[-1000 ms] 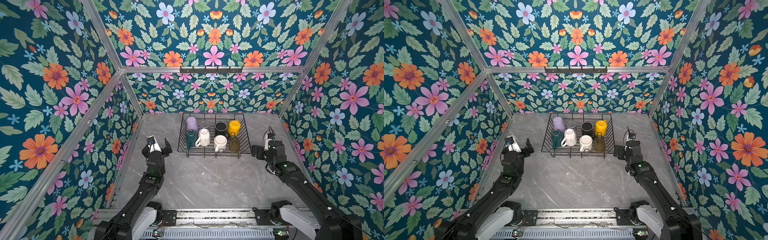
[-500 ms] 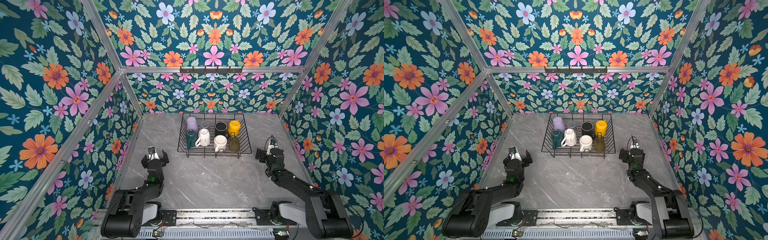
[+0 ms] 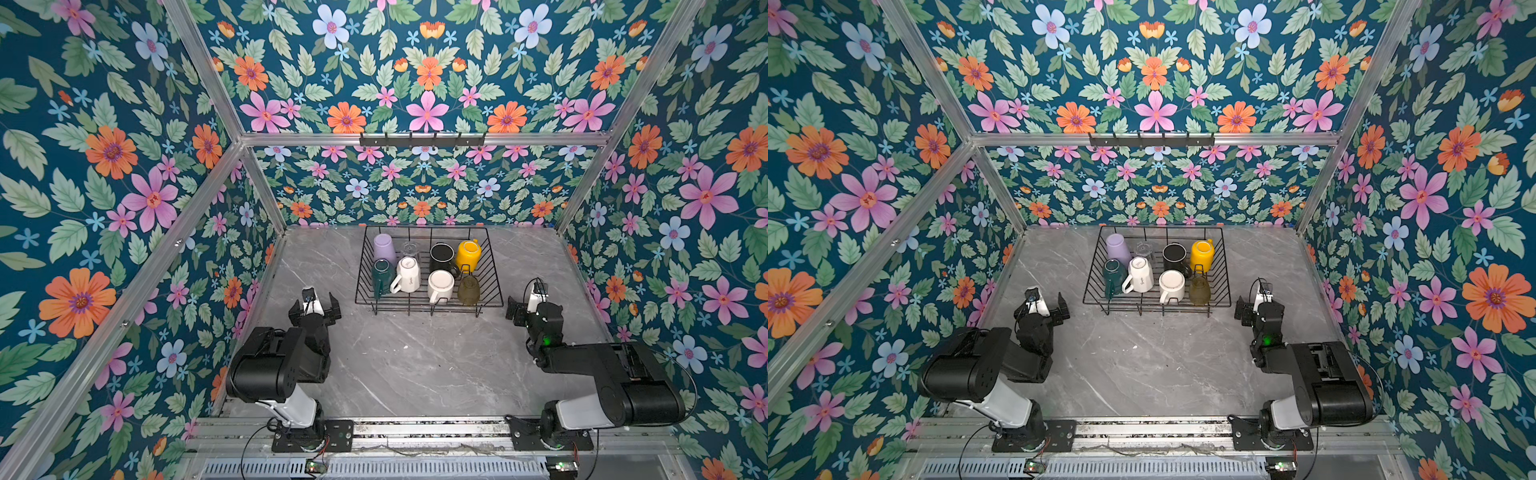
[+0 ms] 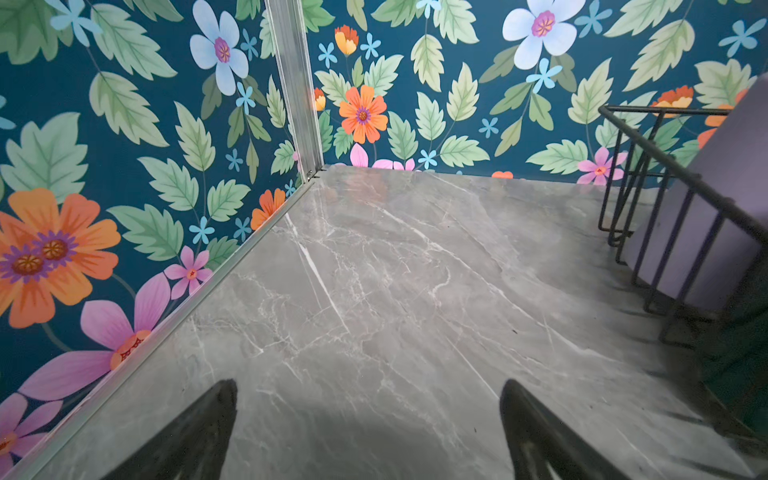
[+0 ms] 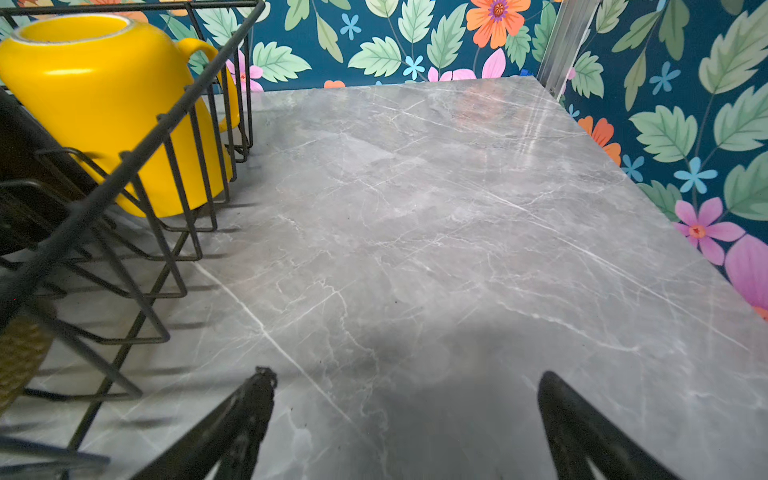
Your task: Load the cups into the dish rack
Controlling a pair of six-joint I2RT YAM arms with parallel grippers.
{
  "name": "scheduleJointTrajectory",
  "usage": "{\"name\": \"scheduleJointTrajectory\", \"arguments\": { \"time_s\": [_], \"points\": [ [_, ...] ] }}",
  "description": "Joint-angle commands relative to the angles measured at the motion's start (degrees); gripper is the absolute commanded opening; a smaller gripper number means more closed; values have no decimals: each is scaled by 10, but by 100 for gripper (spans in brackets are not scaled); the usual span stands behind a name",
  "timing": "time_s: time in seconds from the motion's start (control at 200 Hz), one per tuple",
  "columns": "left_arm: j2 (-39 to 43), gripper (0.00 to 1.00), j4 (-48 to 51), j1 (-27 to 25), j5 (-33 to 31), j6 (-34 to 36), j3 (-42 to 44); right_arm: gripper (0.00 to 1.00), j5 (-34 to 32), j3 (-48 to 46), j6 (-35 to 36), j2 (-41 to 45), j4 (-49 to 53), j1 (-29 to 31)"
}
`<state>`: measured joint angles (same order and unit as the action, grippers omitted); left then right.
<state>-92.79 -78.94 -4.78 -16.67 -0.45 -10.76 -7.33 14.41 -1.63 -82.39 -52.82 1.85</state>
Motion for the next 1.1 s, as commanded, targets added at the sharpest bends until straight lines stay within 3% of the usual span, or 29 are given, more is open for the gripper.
{"name": "scheduleJointTrajectory", "arguments": {
  "time_s": [0.0,1.095],
  "points": [
    [2,100,19,1,-2,1,-28,99,5,1,6,-2,-48,1],
    [-2,100,21,1,-5,11,-36,99,-4,18,-2,-2,-13,0]
  ]
}}
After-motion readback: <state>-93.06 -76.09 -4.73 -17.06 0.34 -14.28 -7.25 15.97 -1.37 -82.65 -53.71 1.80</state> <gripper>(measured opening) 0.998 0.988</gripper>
